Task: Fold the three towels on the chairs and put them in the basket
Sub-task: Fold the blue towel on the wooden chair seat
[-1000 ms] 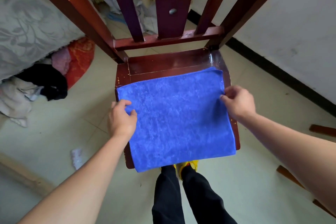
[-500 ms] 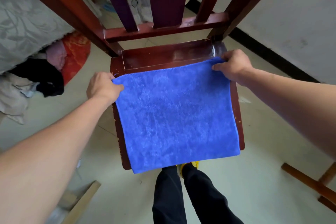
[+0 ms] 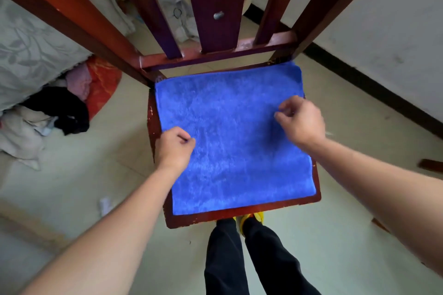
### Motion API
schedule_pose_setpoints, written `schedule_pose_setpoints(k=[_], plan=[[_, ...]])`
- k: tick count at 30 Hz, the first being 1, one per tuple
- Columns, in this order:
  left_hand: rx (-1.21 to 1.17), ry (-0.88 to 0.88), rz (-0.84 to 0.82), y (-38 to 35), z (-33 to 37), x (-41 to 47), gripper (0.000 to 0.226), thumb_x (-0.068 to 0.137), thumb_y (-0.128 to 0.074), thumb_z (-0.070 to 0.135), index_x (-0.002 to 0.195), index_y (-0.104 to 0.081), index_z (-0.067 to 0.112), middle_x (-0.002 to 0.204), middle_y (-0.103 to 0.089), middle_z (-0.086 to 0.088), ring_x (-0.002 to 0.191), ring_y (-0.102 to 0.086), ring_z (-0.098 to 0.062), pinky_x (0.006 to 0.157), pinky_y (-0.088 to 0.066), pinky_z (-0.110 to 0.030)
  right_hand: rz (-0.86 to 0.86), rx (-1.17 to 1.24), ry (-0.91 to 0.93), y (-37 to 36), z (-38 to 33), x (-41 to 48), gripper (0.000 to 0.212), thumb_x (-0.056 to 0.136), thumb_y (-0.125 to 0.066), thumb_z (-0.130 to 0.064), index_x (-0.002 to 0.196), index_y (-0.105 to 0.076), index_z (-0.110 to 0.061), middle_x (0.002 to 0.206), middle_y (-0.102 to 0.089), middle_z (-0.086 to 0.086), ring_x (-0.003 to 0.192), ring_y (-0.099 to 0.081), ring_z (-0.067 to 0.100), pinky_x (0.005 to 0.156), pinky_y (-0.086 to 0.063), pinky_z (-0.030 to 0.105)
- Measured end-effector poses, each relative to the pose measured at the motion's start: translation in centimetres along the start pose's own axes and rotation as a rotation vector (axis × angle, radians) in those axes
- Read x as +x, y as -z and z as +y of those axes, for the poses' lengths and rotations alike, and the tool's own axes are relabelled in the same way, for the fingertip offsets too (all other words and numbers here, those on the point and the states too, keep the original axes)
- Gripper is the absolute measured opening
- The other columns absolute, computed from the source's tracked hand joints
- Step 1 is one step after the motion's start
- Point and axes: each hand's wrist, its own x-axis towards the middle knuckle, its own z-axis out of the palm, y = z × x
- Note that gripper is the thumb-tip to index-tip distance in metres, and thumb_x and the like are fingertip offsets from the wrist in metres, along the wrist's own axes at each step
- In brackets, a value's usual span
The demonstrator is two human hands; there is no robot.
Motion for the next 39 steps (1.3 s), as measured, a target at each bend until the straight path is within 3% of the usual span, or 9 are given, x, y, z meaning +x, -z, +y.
schedule_pose_setpoints(k=[3,8,13,18,21,26,28,32,39], plan=[[0.023,0.028,0.006,-1.4,-2.8,-3.5,0.012,0.081,-0.069,0.013,0.075,-0.060,0.018,0.061,-0.056,0.009,0.064,-0.057,-0.021,0.057,-0.040,-0.023,-0.080,0.002,-0.101,-0.8,4.0,-3.2,0.013,0.081,-0.066,-0.025,0.093,-0.062,-0.028,0.086,-0.065,-0.009,0.088,-0.064,0.022,0.074,-0.049,0.032],[-0.047,0.217,0.290,-0.2,-6.4,-7.6,0.021,0.079,-0.074,0.020,0.095,-0.061,0.012,0.082,-0.061,-0.004,0.078,-0.062,-0.030,0.073,-0.049,-0.037,0.075,0.049,-0.269,1.1,9.2,-7.4,0.010,0.081,-0.065,-0.025,0.091,-0.063,-0.024,0.086,-0.067,-0.003,0.082,-0.062,0.024,0.072,-0.047,0.032],[-0.375,0.456,0.082,-0.5,-9.0,-11.9,0.026,0.077,-0.079,0.018,0.094,-0.062,0.009,0.082,-0.064,-0.007,0.076,-0.060,-0.023,0.072,-0.044,-0.029,-0.086,0.197,-0.407,0.2,12.6,-11.8,0.017,0.075,-0.078,-0.028,0.083,-0.066,-0.018,0.071,-0.068,-0.004,0.071,-0.063,0.021,0.064,-0.046,0.030],[-0.388,0.358,0.059,0.0,-9.6,-12.9,0.017,0.080,-0.074,0.008,0.073,-0.059,0.009,0.067,-0.059,-0.005,0.063,-0.052,-0.017,0.060,-0.040,-0.022,-0.148,0.328,-0.387,0.1,12.5,-12.3,0.021,0.080,-0.076,-0.021,0.071,-0.064,-0.007,0.060,-0.064,0.001,0.054,-0.051,0.018,0.052,-0.036,0.026],[-0.432,0.286,0.163,1.1,-8.9,-11.9,0.010,0.083,-0.073,0.012,0.083,-0.065,0.006,0.068,-0.058,0.001,0.060,-0.049,-0.012,0.058,-0.040,-0.020,-0.110,0.493,-0.339,1.5,10.7,-11.4,0.018,0.085,-0.069,-0.011,0.074,-0.060,0.000,0.063,-0.061,0.013,0.044,-0.057,0.012,0.042,-0.039,0.016],[-0.588,0.357,0.096,2.7,-6.6,-9.3,0.020,0.092,-0.062,0.022,0.073,-0.056,0.020,0.080,-0.062,0.003,0.071,-0.055,-0.009,0.069,-0.045,-0.024,-0.029,0.571,-0.286,3.1,9.1,-8.8,0.024,0.087,-0.069,-0.018,0.065,-0.057,-0.017,0.064,-0.051,0.003,0.066,-0.046,0.018,0.066,-0.042,0.034],[-0.493,0.353,0.060,2.4,-6.9,-8.8,0.020,0.093,-0.060,0.026,0.075,-0.056,0.018,0.086,-0.062,-0.002,0.078,-0.056,-0.016,0.076,-0.047,-0.032,-0.041,0.540,-0.268,3.3,9.0,-8.4,0.026,0.087,-0.069,-0.018,0.064,-0.056,-0.017,0.062,-0.051,0.003,0.059,-0.046,0.017,0.063,-0.042,0.034],[-0.274,0.238,0.098,1.7,-7.7,-9.8,0.010,0.091,-0.063,0.015,0.090,-0.058,0.007,0.082,-0.056,-0.005,0.075,-0.050,-0.019,0.059,-0.037,-0.018,-0.093,0.366,-0.172,3.7,9.9,-8.9,0.013,0.085,-0.069,-0.024,0.078,-0.060,-0.018,0.060,-0.055,0.002,0.043,-0.042,0.010,0.049,-0.038,0.024],[-0.131,0.283,0.002,1.2,-11.3,-11.6,0.017,0.080,-0.073,0.004,0.088,-0.058,0.008,0.076,-0.061,-0.010,0.074,-0.055,-0.022,0.056,-0.039,-0.022,-0.273,-0.142,-0.059,3.1,14.0,-11.4,0.025,0.084,-0.067,-0.030,0.108,-0.059,-0.030,0.077,-0.069,-0.008,0.079,-0.062,0.022,0.067,-0.045,0.032]])
